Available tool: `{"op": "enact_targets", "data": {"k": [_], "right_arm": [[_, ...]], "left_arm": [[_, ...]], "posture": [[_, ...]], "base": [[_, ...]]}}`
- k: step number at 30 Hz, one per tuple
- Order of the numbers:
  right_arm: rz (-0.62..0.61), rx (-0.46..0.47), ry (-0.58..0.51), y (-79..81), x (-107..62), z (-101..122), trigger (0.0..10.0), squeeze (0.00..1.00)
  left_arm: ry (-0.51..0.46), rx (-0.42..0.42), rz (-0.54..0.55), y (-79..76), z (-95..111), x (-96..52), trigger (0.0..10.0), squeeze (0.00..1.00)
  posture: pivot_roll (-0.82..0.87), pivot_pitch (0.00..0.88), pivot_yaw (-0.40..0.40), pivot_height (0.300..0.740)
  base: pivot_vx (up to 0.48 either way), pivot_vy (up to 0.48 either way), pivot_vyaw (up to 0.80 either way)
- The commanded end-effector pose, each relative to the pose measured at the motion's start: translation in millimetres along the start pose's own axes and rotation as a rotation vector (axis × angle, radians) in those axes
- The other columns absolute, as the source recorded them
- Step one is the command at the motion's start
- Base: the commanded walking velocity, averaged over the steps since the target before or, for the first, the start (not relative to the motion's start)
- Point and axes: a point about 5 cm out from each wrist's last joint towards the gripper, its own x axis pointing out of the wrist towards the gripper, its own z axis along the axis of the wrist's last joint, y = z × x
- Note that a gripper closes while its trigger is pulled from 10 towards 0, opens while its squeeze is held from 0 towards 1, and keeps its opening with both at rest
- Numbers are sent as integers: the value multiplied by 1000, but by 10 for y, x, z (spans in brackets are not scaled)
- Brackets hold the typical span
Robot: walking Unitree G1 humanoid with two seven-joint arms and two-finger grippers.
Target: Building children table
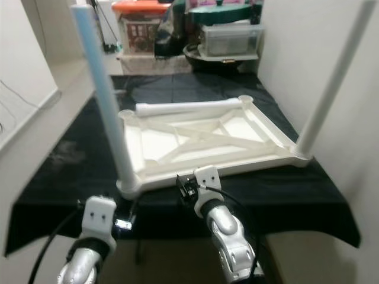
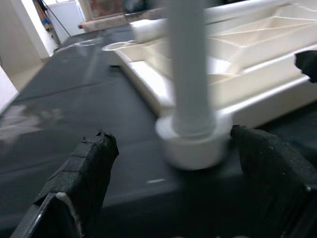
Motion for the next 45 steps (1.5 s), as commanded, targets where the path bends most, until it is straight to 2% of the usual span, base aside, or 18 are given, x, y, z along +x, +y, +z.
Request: {"op": "enact_targets", "data": {"k": [1, 7, 16, 20, 23, 24, 28, 29, 30, 32, 34, 35, 36, 39, 40, 42, 44, 45], "right_arm": [[10, -3, -11, 53, 20, 26, 10000, 0], [-70, -29, -35, -49, 1, 65, 10000, 0], [-72, -28, -29, -58, 7, 54, 10000, 0], [24, -23, 0, -83, -31, 2, 10000, 0], [69, -28, 46, -211, -77, -57, 10000, 0], [120, -15, 86, -323, -133, -94, 10000, 0], [149, -5, 94, -344, -155, -97, 10000, 0], [222, 19, 104, -334, -192, -91, 10000, 0], [350, 55, 123, -274, -247, -71, 10000, 0], [350, 55, 123, -274, -247, -71, 10000, 0], [596, 156, 132, -76, -338, 29, 10000, 0], [596, 156, 132, -76, -338, 29, 10000, 0], [723, 206, 103, 75, -356, 145, 10000, 0], [797, 235, 81, 170, -367, 225, 10000, 0], [922, 309, -13, 391, -334, 499, 10000, 0], [949, 339, -49, 457, -310, 606, 10000, 0], [857, 384, -151, 567, -111, 851, 10000, 0], [857, 384, -151, 567, -111, 851, 10000, 0]], "left_arm": [[30, 9, 14, 56, -55, -13, 10000, 0], [35, 0, 19, 56, -62, -19, 10000, 0], [30, -8, 17, 53, -57, -26, 10000, 0], [36, -3, 17, 50, -62, -31, 10000, 0], [34, -5, 15, 50, -58, -36, 10000, 0], [34, -6, 14, 55, -59, -40, 10000, 0], [35, -7, 14, 58, -59, -41, 10000, 0], [36, -7, 13, 58, -61, -40, 10000, 0], [37, -7, 10, 54, -62, -38, 10000, 0], [37, -7, 10, 54, -62, -38, 10000, 0], [39, -9, 7, 50, -60, -39, 10000, 0], [39, -9, 7, 50, -60, -39, 10000, 0], [39, -10, 8, 50, -59, -41, 10000, 0], [40, -10, 9, 51, -58, -42, 10000, 0], [38, -13, 11, 51, -50, -53, 10000, 0], [37, -13, 12, 52, -46, -56, 10000, 0], [26, -28, 15, 63, -32, -61, 10000, 0], [26, -28, 15, 63, -32, -61, 10000, 0]], "posture": [[47, 0, -12, 740], [48, 0, -13, 740], [52, 0, -16, 740], [54, 0, -16, 740], [52, 0, -12, 740], [43, 0, -12, 740], [43, 0, -12, 740], [36, 0, -6, 740], [36, 0, -6, 740], [36, 0, -6, 740], [46, 0, -7, 740], [46, 0, -7, 740], [46, 0, -7, 740], [46, 0, -7, 740], [59, 0, -10, 740], [59, 0, -10, 740], [59, 0, -10, 740], [59, 0, -10, 740]], "base": [[0, 446, 0], [0, 74, 0], [0, 0, 0], [0, 0, 0], [0, 0, 0], [0, 0, 0], [0, 0, 0], [0, 0, 0], [0, 0, 0], [0, 0, 0], [0, 0, 0], [0, 0, 0], [0, 0, 0], [0, 0, 0], [0, 0, 0], [0, 0, 0], [0, 0, 0], [0, 0, 0]]}}
